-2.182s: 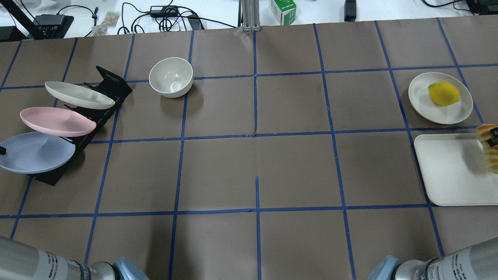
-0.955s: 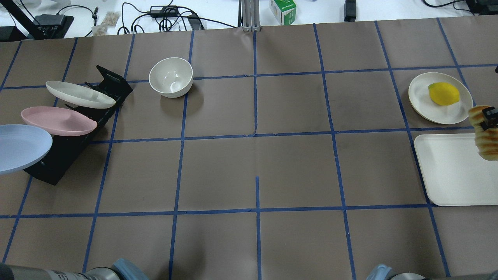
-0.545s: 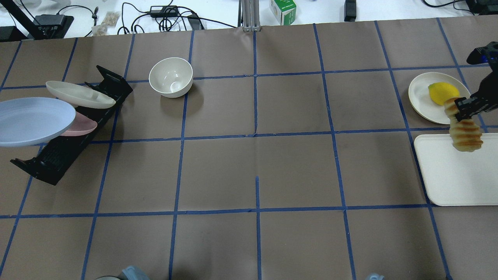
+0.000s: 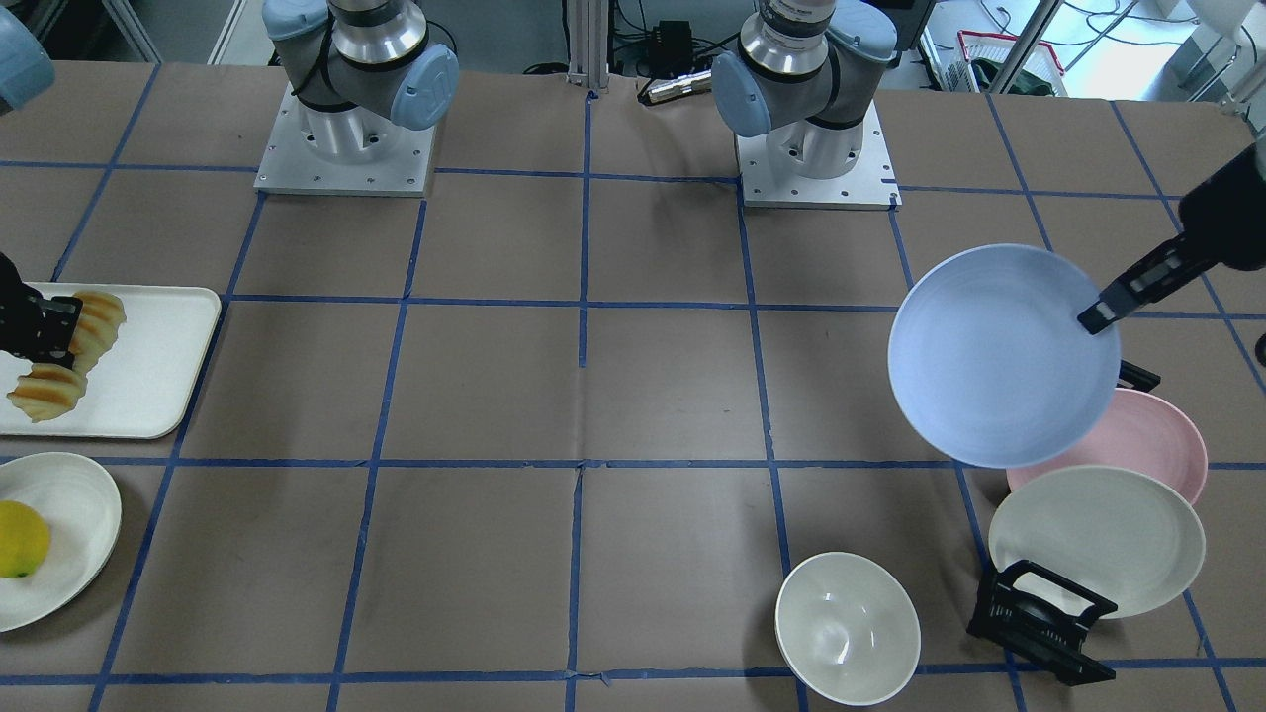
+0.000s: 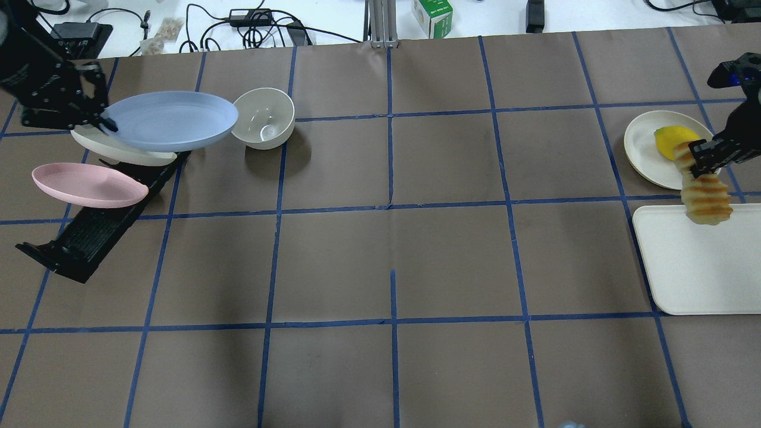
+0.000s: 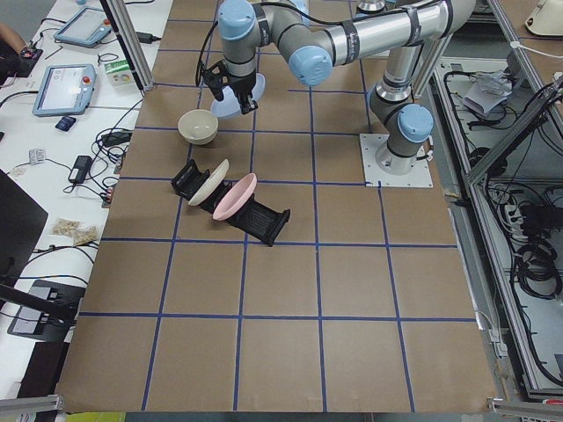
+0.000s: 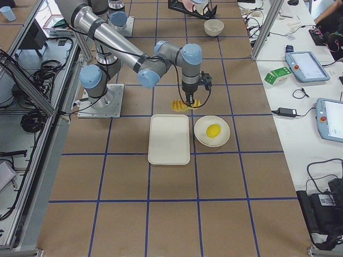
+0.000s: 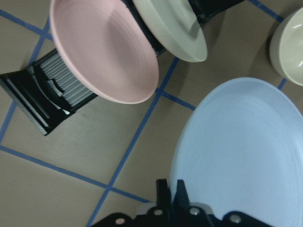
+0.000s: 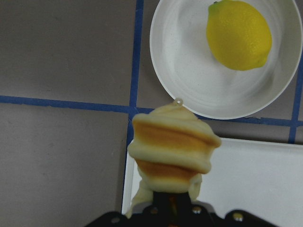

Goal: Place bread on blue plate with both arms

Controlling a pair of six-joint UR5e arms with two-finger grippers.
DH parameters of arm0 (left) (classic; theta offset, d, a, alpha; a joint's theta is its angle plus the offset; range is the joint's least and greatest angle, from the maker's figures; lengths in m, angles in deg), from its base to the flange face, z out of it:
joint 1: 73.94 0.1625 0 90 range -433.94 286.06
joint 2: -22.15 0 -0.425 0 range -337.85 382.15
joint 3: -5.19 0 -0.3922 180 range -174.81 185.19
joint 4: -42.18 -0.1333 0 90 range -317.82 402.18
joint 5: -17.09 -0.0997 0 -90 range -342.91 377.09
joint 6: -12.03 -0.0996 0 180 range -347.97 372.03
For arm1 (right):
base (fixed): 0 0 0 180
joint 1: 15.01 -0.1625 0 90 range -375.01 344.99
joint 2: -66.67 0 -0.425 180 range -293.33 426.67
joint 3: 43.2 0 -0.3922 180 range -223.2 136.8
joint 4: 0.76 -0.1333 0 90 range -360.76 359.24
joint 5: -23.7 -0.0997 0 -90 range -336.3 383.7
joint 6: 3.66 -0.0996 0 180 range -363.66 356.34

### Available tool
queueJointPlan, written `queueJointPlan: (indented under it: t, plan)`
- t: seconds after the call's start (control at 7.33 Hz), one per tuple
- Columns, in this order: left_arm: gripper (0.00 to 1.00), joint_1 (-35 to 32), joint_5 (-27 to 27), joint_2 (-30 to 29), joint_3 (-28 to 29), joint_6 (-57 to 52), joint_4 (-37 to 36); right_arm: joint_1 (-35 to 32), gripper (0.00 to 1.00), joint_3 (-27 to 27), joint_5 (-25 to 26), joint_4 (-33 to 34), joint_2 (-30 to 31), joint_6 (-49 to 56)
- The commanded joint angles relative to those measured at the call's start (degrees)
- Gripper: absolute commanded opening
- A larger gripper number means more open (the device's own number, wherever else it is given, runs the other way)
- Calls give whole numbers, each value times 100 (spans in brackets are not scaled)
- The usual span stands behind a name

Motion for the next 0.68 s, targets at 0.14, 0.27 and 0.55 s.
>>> queueJointPlan:
  t: [0.14, 0.27, 0.55]
  plan:
    - [0, -1586, 12, -369, -1071, 2127, -2583, -270, 0, -197, 9, -229, 21, -194]
    - [0, -1842, 21, -579, -1484, 2420, -3715, -350, 0, -258, 26, -335, 21, -351]
    - [0, -2089, 39, -922, -1927, 2719, -4672, -359, 0, -268, 18, -389, 21, -371]
